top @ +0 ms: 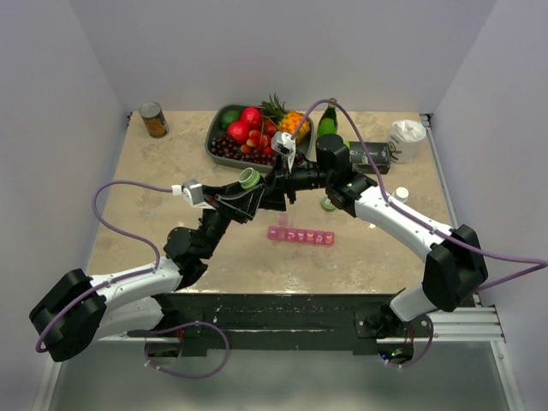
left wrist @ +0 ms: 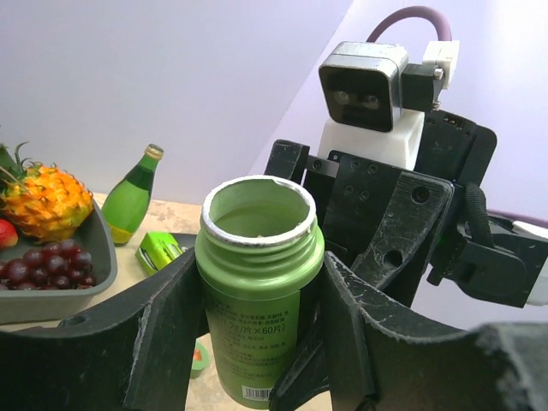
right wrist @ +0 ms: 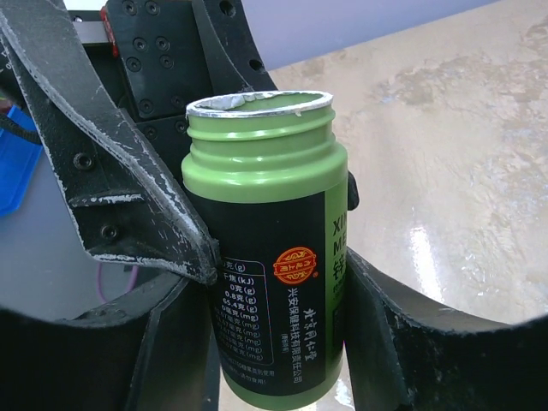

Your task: Sort the pills into containers

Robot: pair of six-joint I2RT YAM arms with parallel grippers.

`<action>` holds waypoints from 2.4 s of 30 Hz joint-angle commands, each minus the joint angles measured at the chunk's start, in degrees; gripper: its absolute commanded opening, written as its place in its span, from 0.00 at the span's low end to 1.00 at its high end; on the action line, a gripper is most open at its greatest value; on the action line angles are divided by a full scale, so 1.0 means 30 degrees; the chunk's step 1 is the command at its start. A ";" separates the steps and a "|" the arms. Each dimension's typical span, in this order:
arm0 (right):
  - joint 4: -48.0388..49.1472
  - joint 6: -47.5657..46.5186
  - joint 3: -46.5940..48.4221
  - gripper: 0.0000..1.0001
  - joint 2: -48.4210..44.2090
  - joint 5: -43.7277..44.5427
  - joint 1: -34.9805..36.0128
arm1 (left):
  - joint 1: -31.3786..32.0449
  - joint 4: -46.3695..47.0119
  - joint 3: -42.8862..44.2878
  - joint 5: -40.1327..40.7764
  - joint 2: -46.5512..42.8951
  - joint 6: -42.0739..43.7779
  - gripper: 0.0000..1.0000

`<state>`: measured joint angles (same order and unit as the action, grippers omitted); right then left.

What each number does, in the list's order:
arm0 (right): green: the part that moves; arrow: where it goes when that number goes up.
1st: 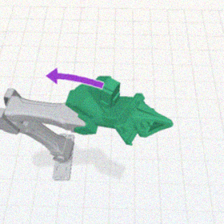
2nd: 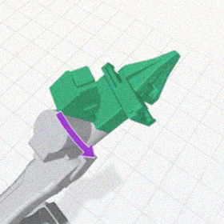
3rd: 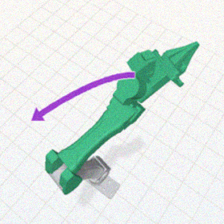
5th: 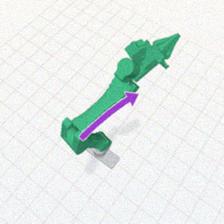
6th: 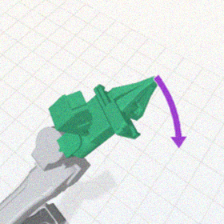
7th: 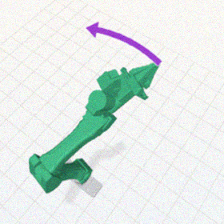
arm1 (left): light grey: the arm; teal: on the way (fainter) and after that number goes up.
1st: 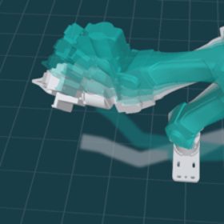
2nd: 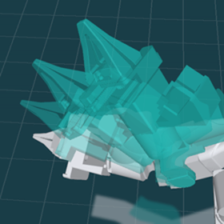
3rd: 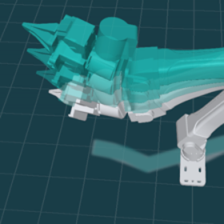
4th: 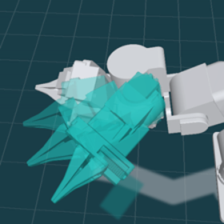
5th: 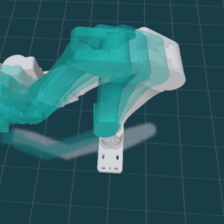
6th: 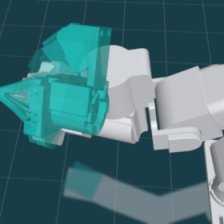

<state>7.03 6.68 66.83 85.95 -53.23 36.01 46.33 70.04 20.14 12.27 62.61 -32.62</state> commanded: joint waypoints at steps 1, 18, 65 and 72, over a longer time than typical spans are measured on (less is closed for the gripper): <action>0.1583 0.0967 0.0136 0.32 -0.0027 -0.0564 0.0038 | 0.0320 0.2728 0.0816 0.0216 -0.0010 -0.0346 0.00; -0.0086 -0.0936 0.0546 0.00 -0.0731 -0.2001 -0.0020 | 0.0349 -0.2134 0.1489 0.0069 -0.3317 0.0355 0.77; 1.7636 1.8626 0.7461 0.00 -0.3222 -0.2540 -1.3533 | 0.0261 -1.5174 0.0790 0.1740 -1.3281 0.8501 0.99; 1.1287 1.0944 -0.0083 0.00 -0.5122 -0.6129 -0.8987 | 0.0261 -1.6574 0.1254 0.0275 -1.2610 0.9702 1.00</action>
<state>49.54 52.25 77.19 75.77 -62.13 -1.41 47.03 22.41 22.57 16.25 23.40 -6.59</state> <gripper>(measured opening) 0.556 0.993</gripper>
